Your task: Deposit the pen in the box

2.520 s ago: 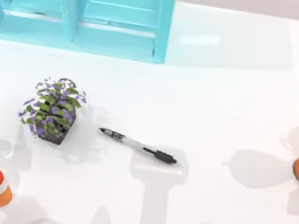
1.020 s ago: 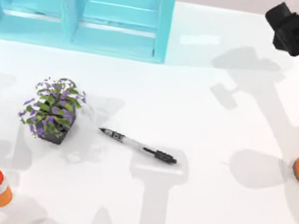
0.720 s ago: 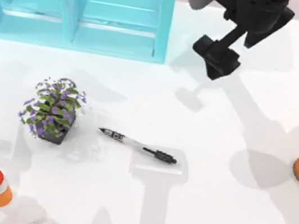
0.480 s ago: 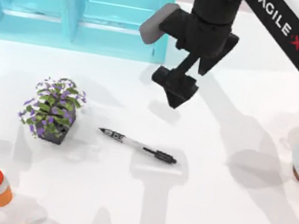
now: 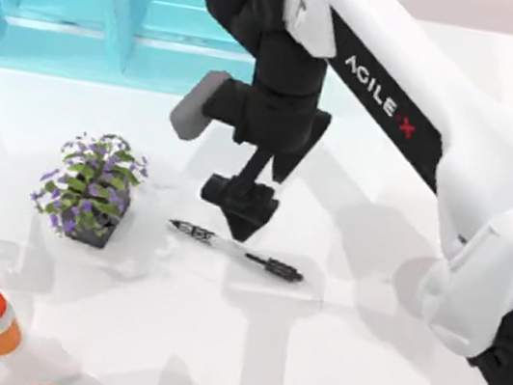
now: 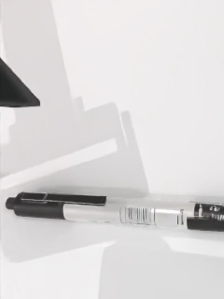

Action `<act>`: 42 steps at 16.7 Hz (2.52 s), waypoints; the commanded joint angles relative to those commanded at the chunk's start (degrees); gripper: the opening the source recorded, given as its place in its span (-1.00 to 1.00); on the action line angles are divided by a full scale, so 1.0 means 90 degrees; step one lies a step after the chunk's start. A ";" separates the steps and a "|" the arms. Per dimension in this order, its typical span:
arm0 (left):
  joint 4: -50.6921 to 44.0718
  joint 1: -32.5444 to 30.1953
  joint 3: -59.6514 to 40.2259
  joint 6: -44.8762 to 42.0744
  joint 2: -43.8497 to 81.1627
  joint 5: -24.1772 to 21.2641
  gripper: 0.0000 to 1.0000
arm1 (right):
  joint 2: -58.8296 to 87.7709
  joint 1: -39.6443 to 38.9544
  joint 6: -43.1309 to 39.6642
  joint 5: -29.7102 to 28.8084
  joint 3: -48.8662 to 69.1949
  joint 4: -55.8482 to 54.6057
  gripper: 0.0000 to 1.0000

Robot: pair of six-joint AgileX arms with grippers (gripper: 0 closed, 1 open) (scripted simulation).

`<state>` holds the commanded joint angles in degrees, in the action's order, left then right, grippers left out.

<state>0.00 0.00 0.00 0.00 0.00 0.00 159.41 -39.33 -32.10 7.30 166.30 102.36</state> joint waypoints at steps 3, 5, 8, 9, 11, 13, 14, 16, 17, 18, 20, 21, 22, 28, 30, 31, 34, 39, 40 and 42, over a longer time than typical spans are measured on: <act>0.0000 0.0000 0.0000 0.0000 0.0000 0.0000 1.00 | 0.0000 0.0000 0.0000 0.0000 0.0000 0.0000 1.00; 0.0000 0.0000 0.0000 0.0000 0.0000 0.0000 1.00 | 0.0002 0.0032 0.0006 -0.0008 -0.0013 -0.0010 1.00; 0.0000 0.0000 0.0000 0.0000 0.0000 0.0000 1.00 | -0.0050 0.0007 0.0009 -0.0002 -0.0249 -0.0213 1.00; 0.0000 0.0000 0.0000 0.0000 0.0000 0.0000 1.00 | -0.0098 -0.0007 0.0017 0.0002 -0.0462 -0.0380 1.00; 0.0000 0.0000 0.0000 0.0000 0.0000 0.0000 1.00 | -0.0253 -0.0037 0.0039 0.0008 -0.1084 -0.0846 1.00; 0.0000 0.0000 0.0000 0.0000 0.0000 0.0000 1.00 | -0.0478 -0.0067 0.0062 0.0013 -0.1944 -0.1467 1.00; 0.0000 0.0000 0.0000 0.0000 0.0000 0.0000 1.00 | -0.0603 -0.0083 0.0074 0.0016 -0.2418 -0.1809 1.00; 0.0000 0.0000 0.0000 0.0000 0.0000 0.0000 1.00 | -0.0839 -0.0114 0.0103 0.0021 -0.3336 -0.2478 1.00; 0.0000 0.0000 0.0000 0.0000 0.0000 0.0000 1.00 | -0.0933 -0.0130 0.0119 0.0024 -0.3732 -0.2780 1.00; 0.0000 0.0000 0.0000 0.0000 0.0000 0.0000 1.00 | -0.1006 -0.0147 0.0135 0.0027 -0.4065 -0.3046 1.00; 0.0000 0.0000 0.0000 0.0000 0.0000 0.0000 1.00 | -0.1094 -0.0176 0.0165 0.0031 -0.4523 -0.3435 1.00; 0.0000 0.0000 0.0000 0.0000 0.0000 0.0000 1.00 | -0.1117 -0.0186 0.0176 0.0032 -0.4655 -0.3555 1.00; 0.0000 0.0000 0.0000 0.0000 0.0000 0.0000 1.00 | -0.1127 -0.0191 0.0182 0.0033 -0.4715 -0.3612 1.00; 0.0000 0.0000 0.0000 0.0000 0.0000 0.0000 1.00 | -0.1128 -0.0191 0.0183 0.0033 -0.4721 -0.3618 0.70; 0.0000 0.0000 0.0000 0.0000 0.0000 0.0000 1.00 | -0.1128 -0.0191 0.0183 0.0033 -0.4721 -0.3618 0.40; 0.0000 0.0000 0.0000 0.0000 0.0000 0.0000 1.00 | -0.1128 -0.0191 0.0183 0.0033 -0.4721 -0.3618 0.25; 0.0000 0.0000 0.0000 0.0000 0.0000 0.0000 1.00 | -0.1128 -0.0191 0.0183 0.0033 -0.4721 -0.3618 -0.21; 0.0000 0.0000 0.0000 0.0000 0.0000 0.0000 1.00 | -0.1128 -0.0191 0.0183 0.0033 -0.4721 -0.3618 -0.96; 0.0000 0.0000 0.0000 0.0000 0.0000 0.0000 1.00 | -0.1128 -0.0191 0.0183 0.0033 -0.4721 -0.3618 -1.00; 0.0000 0.0000 0.0000 0.0000 0.0000 0.0000 1.00 | -0.1128 -0.0191 0.0183 0.0033 -0.4721 -0.3618 -1.00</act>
<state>0.00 0.00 0.00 0.00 0.00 0.00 149.27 -41.05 -30.46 7.60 123.81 69.80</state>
